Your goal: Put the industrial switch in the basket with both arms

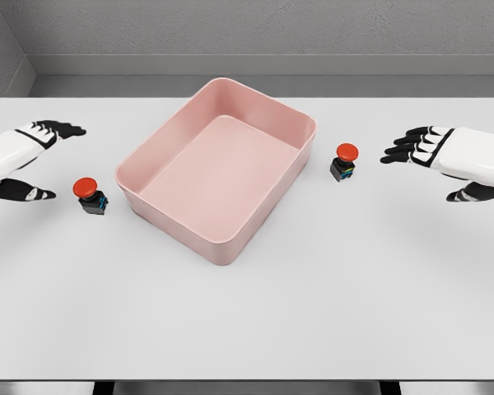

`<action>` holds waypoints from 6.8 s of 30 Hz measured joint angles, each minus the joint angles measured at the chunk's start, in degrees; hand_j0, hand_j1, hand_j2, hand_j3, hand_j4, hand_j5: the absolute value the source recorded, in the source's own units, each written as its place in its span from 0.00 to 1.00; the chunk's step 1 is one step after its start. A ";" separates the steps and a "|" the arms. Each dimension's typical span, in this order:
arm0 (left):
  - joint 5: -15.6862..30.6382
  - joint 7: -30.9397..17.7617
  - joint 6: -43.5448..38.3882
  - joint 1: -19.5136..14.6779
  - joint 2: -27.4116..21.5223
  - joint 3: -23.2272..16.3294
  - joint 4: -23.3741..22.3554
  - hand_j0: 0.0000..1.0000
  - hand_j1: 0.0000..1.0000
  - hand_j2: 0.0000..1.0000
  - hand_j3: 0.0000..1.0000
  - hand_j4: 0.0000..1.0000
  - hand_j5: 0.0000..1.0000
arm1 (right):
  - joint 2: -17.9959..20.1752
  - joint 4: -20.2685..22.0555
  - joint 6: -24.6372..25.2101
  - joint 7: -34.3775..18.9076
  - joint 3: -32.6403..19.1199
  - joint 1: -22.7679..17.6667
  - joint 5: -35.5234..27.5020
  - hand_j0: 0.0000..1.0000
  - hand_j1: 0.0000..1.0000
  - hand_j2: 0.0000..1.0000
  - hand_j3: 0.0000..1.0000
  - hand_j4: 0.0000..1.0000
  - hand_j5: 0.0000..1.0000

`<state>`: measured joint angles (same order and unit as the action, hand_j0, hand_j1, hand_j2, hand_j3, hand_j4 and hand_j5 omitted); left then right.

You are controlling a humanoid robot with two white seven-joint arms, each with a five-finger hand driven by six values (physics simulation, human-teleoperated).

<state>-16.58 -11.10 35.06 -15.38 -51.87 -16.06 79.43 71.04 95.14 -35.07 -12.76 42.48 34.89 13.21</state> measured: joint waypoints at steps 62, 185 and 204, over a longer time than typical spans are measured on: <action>-2.91 0.00 0.00 -1.67 5.53 -5.02 -5.36 0.88 0.88 0.88 0.88 0.88 0.88 | -27.66 -32.45 0.01 2.58 3.11 4.83 -8.88 0.97 0.97 0.97 0.97 0.97 0.97; 1.41 -2.99 0.01 -15.56 15.12 -5.96 16.63 1.00 1.00 1.00 1.00 1.00 1.00 | -31.54 -35.50 0.00 0.35 -0.75 7.12 -0.74 0.38 0.38 0.38 0.38 0.38 0.38; 3.77 -3.01 0.02 -7.65 8.15 1.72 10.19 1.00 1.00 1.00 1.00 1.00 1.00 | -28.20 -28.20 -0.02 -1.57 -3.70 7.38 -0.69 0.38 0.38 0.38 0.38 0.38 0.38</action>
<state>-12.81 -14.11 35.09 -23.03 -43.72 -14.34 89.62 42.83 66.94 -35.09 -14.33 38.78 42.27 12.52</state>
